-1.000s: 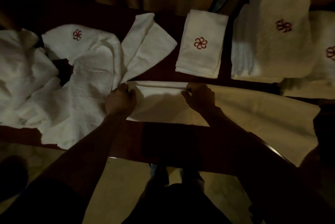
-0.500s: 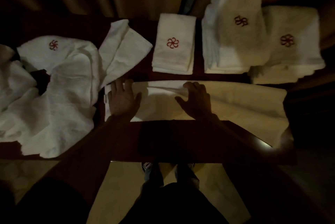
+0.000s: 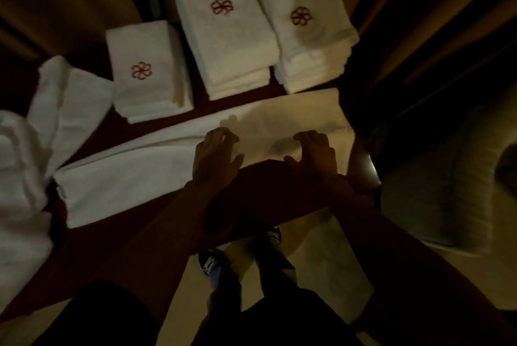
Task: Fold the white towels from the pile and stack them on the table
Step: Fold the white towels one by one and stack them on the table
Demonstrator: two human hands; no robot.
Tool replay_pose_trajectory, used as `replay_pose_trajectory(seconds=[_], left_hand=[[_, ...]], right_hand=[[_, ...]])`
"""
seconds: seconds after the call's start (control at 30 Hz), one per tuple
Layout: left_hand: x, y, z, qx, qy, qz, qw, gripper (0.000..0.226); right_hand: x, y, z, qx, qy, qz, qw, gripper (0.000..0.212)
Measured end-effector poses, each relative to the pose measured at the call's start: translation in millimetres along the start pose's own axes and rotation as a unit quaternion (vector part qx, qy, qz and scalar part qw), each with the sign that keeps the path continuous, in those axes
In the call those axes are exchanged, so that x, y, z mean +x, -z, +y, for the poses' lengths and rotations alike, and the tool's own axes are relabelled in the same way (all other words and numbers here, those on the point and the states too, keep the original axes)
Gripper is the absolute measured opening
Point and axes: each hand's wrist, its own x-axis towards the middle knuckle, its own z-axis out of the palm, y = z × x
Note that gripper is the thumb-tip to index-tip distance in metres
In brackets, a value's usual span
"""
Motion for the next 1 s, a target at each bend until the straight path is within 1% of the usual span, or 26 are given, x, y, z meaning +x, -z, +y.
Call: replay_pose_trajectory(seconds=[0.07, 0.17, 0.2, 0.27, 0.37, 0.5, 0.63, 0.7, 0.73, 0.83, 0.93, 1.0], left_hand=[[11, -14, 16, 0.0, -0.009, -0.026, 1.0, 0.043], [21, -34, 28, 0.018, -0.061, -0.055, 0.996, 0.052], [23, -39, 31, 0.027, -0.068, -0.064, 0.995, 0.055], [26, -44, 39, 0.04, -0.057, -0.076, 0.995, 0.058], [27, -44, 47, 0.052, -0.036, -0.08, 0.995, 0.058], [19, -39, 48, 0.062, -0.04, -0.082, 0.994, 0.053], [9, -39, 48, 0.071, -0.049, -0.103, 0.991, 0.045], [9, -37, 53, 0.082, -0.066, -0.103, 0.989, 0.048], [10, -34, 56, 0.078, -0.069, -0.096, 0.99, 0.05], [17, -24, 65, 0.05, -0.055, -0.076, 0.994, 0.045], [26, -15, 66, 0.028, -0.054, -0.078, 0.995, 0.034], [31, -12, 63, 0.023, -0.044, -0.095, 0.994, 0.033]], right_hand=[[-4, 6, 27, 0.0, -0.016, 0.003, 1.0, 0.059], [-9, 9, 66, -0.001, -0.024, 0.006, 1.0, 0.064], [-10, 10, 78, -0.007, -0.027, -0.005, 1.0, 0.067], [-13, 9, 95, -0.004, -0.031, -0.024, 0.999, 0.07], [-15, 10, 105, -0.003, -0.024, -0.031, 0.999, 0.062], [-21, 11, 102, -0.031, -0.013, -0.056, 0.998, 0.044], [-36, 11, 103, -0.038, -0.013, -0.057, 0.998, 0.04], [-42, 18, 103, -0.029, -0.016, -0.03, 0.999, 0.036], [-44, 22, 103, -0.011, -0.012, 0.002, 1.0, 0.038], [-42, 34, 103, 0.038, -0.001, 0.101, 0.994, 0.028], [-26, 51, 99, 0.064, -0.006, 0.115, 0.991, 0.037], [-12, 60, 97, 0.087, -0.026, 0.118, 0.989, 0.041]])
